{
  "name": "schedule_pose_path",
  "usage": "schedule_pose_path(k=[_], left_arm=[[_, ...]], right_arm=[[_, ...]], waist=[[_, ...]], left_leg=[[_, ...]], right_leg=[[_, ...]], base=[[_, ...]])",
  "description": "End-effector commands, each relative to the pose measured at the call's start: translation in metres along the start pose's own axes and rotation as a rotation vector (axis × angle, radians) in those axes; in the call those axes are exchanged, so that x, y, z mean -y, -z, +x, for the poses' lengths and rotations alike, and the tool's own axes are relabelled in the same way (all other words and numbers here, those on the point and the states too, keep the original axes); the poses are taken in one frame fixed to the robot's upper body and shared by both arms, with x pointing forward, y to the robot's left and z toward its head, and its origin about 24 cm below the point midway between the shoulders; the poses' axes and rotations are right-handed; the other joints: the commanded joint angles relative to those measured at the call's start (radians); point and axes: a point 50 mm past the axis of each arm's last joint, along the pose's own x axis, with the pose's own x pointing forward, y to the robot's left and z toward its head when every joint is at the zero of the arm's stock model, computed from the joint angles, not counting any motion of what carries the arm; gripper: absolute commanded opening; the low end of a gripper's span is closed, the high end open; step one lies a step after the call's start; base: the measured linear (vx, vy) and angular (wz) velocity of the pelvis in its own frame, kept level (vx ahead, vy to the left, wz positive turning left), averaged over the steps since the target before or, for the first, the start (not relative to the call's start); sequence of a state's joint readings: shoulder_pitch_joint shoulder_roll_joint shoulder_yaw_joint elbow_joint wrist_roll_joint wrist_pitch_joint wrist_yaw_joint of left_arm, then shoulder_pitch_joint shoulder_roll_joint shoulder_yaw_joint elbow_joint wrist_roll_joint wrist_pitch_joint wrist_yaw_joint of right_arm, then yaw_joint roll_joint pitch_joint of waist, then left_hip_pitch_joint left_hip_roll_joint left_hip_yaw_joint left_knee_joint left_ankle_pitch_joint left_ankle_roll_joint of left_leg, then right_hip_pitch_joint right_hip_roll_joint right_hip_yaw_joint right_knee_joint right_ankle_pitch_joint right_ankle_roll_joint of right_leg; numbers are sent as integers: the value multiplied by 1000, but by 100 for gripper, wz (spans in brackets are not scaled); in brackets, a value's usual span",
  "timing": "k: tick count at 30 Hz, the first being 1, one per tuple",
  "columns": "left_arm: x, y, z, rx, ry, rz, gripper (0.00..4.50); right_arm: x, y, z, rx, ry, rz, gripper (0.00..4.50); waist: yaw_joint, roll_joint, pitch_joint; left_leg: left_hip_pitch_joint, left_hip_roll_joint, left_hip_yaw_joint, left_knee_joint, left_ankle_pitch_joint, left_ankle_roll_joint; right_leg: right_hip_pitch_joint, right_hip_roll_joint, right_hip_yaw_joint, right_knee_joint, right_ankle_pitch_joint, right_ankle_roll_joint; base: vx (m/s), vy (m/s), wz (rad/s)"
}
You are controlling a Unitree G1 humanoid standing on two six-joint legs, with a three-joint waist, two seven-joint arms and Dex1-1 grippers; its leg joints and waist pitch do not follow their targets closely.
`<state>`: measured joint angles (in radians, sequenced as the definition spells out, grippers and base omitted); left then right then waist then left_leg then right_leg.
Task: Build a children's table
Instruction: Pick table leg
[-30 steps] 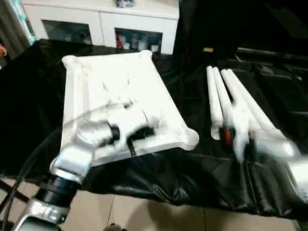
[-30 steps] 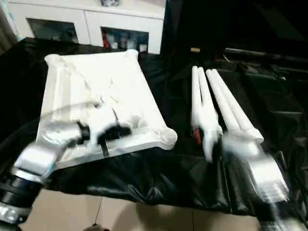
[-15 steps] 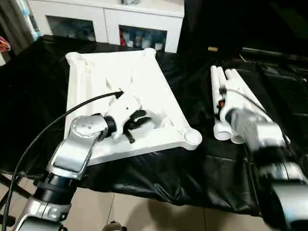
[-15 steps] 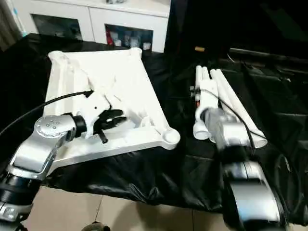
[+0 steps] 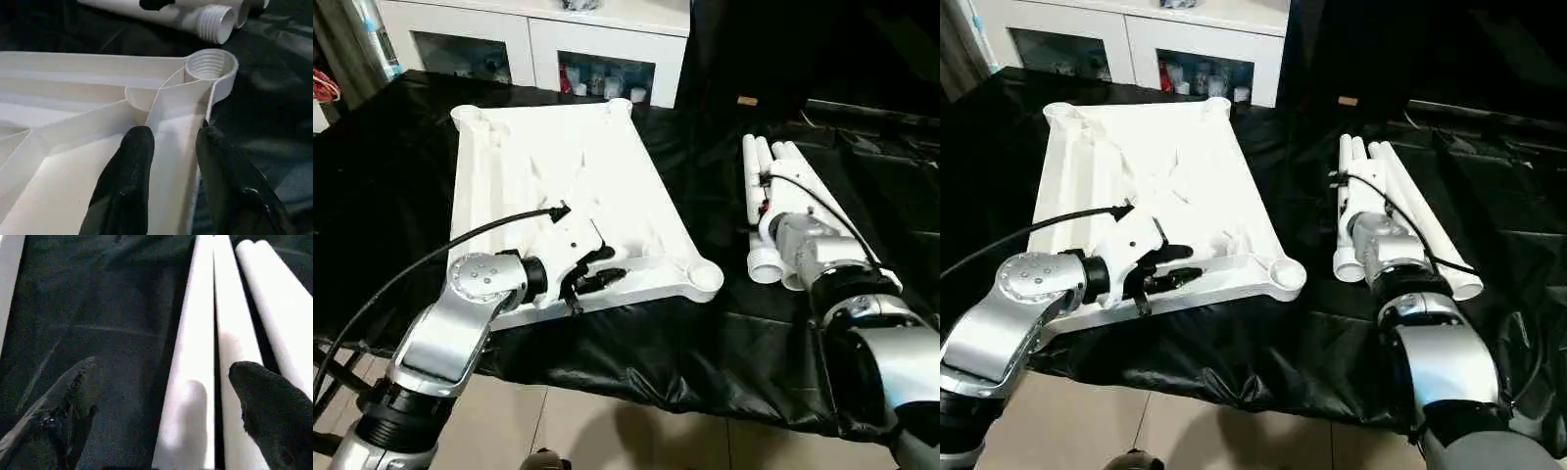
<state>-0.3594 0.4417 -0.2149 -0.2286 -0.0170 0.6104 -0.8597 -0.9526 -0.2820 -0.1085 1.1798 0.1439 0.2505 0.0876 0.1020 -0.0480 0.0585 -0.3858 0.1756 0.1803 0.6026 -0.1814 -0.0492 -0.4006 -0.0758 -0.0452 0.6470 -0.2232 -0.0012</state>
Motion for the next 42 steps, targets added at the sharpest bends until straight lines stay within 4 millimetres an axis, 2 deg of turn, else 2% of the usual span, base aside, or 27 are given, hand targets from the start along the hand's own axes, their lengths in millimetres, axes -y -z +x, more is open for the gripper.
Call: schedule_pose_path(k=[1, 2, 4, 5, 12, 16, 17, 18, 20, 22, 25, 29, 32, 39, 41, 42], left_arm=[[7, -7, -1, 26, 43, 24, 171], [8, -9, -1, 32, 58, 26, 171], [10, -11, -2, 41, 77, 31, 171], [12, -14, -2, 52, 101, 32, 171], [15, -17, -2, 51, 113, 39, 171], [15, -17, -3, 47, 115, 43, 171], [15, -17, -4, 47, 116, 42, 177], [15, -17, -4, 46, 117, 42, 177], [15, -17, -4, 43, 119, 42, 177], [14, -17, -5, 37, 125, 43, 177], [15, -17, -5, 21, 153, 41, 177], [13, -17, -7, 9, 173, 40, 177], [12, -16, -7, 0, 187, 43, 177], [10, -16, -8, -8, 206, 35, 177], [10, -16, -8, -8, 206, 39, 177], [10, -16, -7, -8, 206, 40, 177]], right_arm=[[4, -1, 0, -14, 4, 2, 450], [4, 1, 0, -31, -2, 6, 450], [4, 4, 0, -50, -11, 8, 450], [5, 9, 0, -84, -9, 1, 450], [6, 18, -1, -158, -23, 15, 450], [7, 20, -1, -196, -30, 40, 450], [7, 20, -2, -208, -37, 52, 432], [7, 20, -2, -223, -44, 64, 432], [8, 20, -3, -240, -46, 73, 412], [9, 19, -4, -262, -40, 100, 405], [11, 19, -5, -290, -45, 98, 368], [12, 18, -6, -321, -59, 100, 332], [14, 19, -7, -333, -64, 112, 307], [16, 20, -8, -346, -69, 144, 257], [16, 20, -8, -344, -67, 154, 222], [16, 20, -8, -343, -67, 156, 222]], waist=[[2, 6, -70], [2, 9, -71], [1, 8, -72], [1, 11, -72], [1, 12, -72], [2, 10, -72], [2, 10, -72], [1, 5, -72], [2, 7, -72], [2, 4, -71], [4, 3, -72], [4, -3, -71], [7, -3, -70], [10, -5, -72], [10, -7, -71], [11, -8, -72]], left_leg=[[17, 42, -9, -63, -95, -3], [17, 42, -9, -63, -94, 0], [16, 41, -9, -61, -86, 5], [15, 41, -9, -60, -83, 7], [17, 43, -10, -62, -105, -4], [17, 42, -10, -61, -91, -2], [16, 42, -9, -60, -86, -1], [16, 42, -9, -60, -83, 3], [16, 42, -9, -60, -86, 4], [15, 42, -9, -61, -87, 3], [16, 41, -8, -60, -77, 2], [15, 42, -7, -59, -66, 8], [16, 42, -7, -60, -75, 4], [15, 41, -6, -58, -56, 1], [15, 42, -5, -58, -59, 1], [15, 42, -6, -58, -59, 0]], right_leg=[[52, -59, 39, -59, 51, -242], [52, -60, 39, -57, 61, -246], [54, -59, 39, -57, 80, -252], [54, -58, 39, -56, 86, -255], [54, -58, 38, -58, 61, -258], [54, -58, 38, -55, 76, -262], [55, -58, 38, -55, 83, -262], [56, -58, 38, -54, 86, -263], [55, -59, 38, -55, 72, -264], [55, -60, 38, -56, 61, -261], [55, -59, 38, -55, 62, -259], [54, -59, 38, -55, 63, -261], [53, -61, 38, -57, 33, -256], [54, -60, 38, -54, 53, -254], [53, -60, 38, -55, 50, -254], [54, -61, 38, -54, 45, -253]], base=[[0, 0, 0], [0, 0, 0], [0, 0, 0], [0, 0, 0], [0, 0, 0], [0, 0, 0], [0, 0, 0], [0, 0, 0], [0, 0, 0], [0, 0, 0], [0, 0, 0], [0, 0, 0], [0, 0, 0], [0, 0, 0], [0, 0, 0], [0, 0, 0]])
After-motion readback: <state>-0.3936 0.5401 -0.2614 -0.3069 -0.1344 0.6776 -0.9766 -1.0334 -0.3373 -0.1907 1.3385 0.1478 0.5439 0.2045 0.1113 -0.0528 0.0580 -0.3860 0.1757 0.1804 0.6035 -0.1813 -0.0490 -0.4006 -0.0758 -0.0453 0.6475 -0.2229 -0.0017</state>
